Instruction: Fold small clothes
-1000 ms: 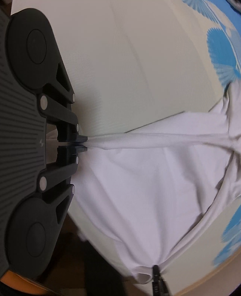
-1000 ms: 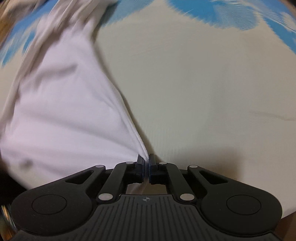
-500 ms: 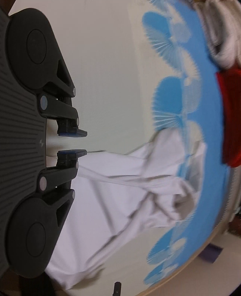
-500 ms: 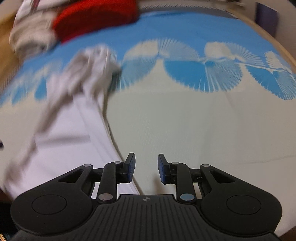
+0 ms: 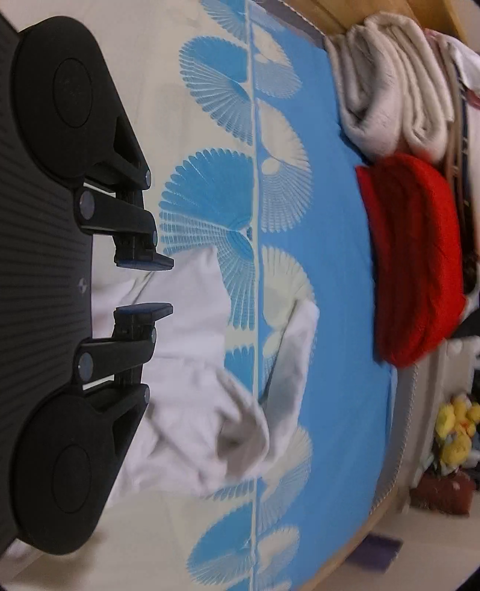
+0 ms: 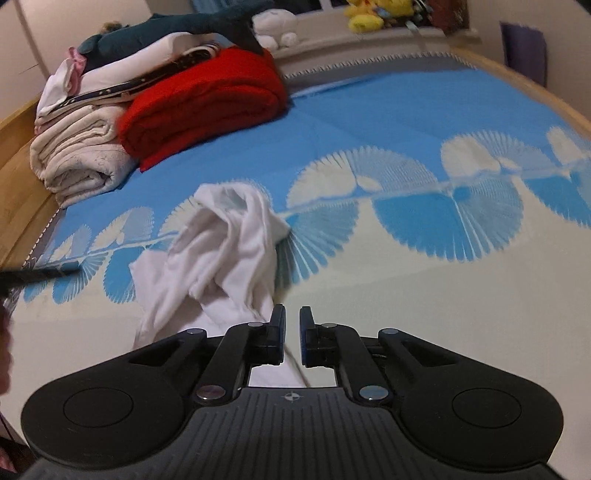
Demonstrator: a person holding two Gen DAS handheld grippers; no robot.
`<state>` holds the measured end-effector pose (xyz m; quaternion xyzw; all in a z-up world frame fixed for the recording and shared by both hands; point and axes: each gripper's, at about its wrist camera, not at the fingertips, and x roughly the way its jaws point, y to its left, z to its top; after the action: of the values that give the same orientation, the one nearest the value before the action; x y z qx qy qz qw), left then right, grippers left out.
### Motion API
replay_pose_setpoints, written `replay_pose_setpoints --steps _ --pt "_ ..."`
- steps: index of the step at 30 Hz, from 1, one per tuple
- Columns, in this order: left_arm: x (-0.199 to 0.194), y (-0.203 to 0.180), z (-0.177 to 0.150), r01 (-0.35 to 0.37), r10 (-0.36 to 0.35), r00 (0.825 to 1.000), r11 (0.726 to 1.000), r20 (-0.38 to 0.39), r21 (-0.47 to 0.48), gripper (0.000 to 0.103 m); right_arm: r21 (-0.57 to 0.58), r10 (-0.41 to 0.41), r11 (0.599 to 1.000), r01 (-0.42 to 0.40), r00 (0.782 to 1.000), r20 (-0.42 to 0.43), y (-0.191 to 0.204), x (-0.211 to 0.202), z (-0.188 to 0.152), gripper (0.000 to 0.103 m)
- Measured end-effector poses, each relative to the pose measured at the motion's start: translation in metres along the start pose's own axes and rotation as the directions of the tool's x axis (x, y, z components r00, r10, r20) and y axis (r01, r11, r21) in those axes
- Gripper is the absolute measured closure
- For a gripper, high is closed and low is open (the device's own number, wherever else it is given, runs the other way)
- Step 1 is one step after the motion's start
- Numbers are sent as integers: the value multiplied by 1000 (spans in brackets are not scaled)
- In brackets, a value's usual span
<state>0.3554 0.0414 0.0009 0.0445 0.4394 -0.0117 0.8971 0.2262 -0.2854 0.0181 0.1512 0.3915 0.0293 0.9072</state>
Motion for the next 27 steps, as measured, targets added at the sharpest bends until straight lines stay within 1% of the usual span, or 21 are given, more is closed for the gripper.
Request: replay_pose_setpoints --steps 3,4,5,6,7,8,9,11,13,14,16,18,20,22,23,24,25,27 --pt "16 11 14 40 -45 998 991 -37 -126 83 -1 -1 1000 1 1000 -11 11 34 25 94" --pt "16 13 17 53 -60 998 987 -38 -152 83 -1 -8 1000 8 1000 -17 14 46 33 93" --pt "16 15 20 61 -68 997 984 -39 -170 83 -3 -12 1000 12 1000 -23 19 61 44 88" --pt "13 19 20 63 -71 997 981 -41 -182 82 -10 -8 1000 8 999 -31 24 80 57 78" --pt "13 24 21 66 -75 996 978 -40 -196 81 -14 -7 1000 6 999 -39 29 96 66 72" --pt "14 30 21 71 -81 996 975 -37 -209 79 -15 -5 1000 4 999 -54 33 115 78 60" --pt "15 37 22 74 -84 996 973 -37 -219 76 -17 1 1000 -2 998 -70 36 136 89 53" --pt "19 49 22 67 -79 996 969 -42 -238 76 -15 0 1000 -1 996 -90 42 170 108 53" --pt "23 59 21 51 -68 996 967 -59 -250 76 11 10 1000 -9 992 -125 47 207 128 50" --pt "26 66 20 43 -64 995 965 -70 -259 76 32 28 999 -23 988 -152 47 225 137 47" --pt "31 76 21 32 -60 994 958 -89 -285 76 60 61 997 -49 974 -220 49 260 150 46" --pt "33 84 22 35 -65 994 952 -91 -304 76 39 53 998 -44 961 -270 57 287 157 46" --pt "35 91 26 35 -66 994 948 -87 -317 76 -40 35 998 -49 954 -298 73 307 159 46" --pt "36 96 29 29 -61 994 945 -88 -327 76 -94 25 994 -57 951 -309 86 318 159 51" --pt "38 98 30 27 -61 994 941 -90 -337 75 -103 35 992 -71 948 -317 91 323 160 67" --pt "40 101 31 27 -63 994 938 -92 -345 74 -112 35 991 -73 949 -315 94 324 162 90" --pt "41 102 31 26 -63 994 935 -95 -353 74 -109 32 992 -68 953 -302 94 322 166 94" --pt "44 104 32 21 -60 993 934 -100 -356 74 -70 49 995 -69 967 -250 85 310 172 95"
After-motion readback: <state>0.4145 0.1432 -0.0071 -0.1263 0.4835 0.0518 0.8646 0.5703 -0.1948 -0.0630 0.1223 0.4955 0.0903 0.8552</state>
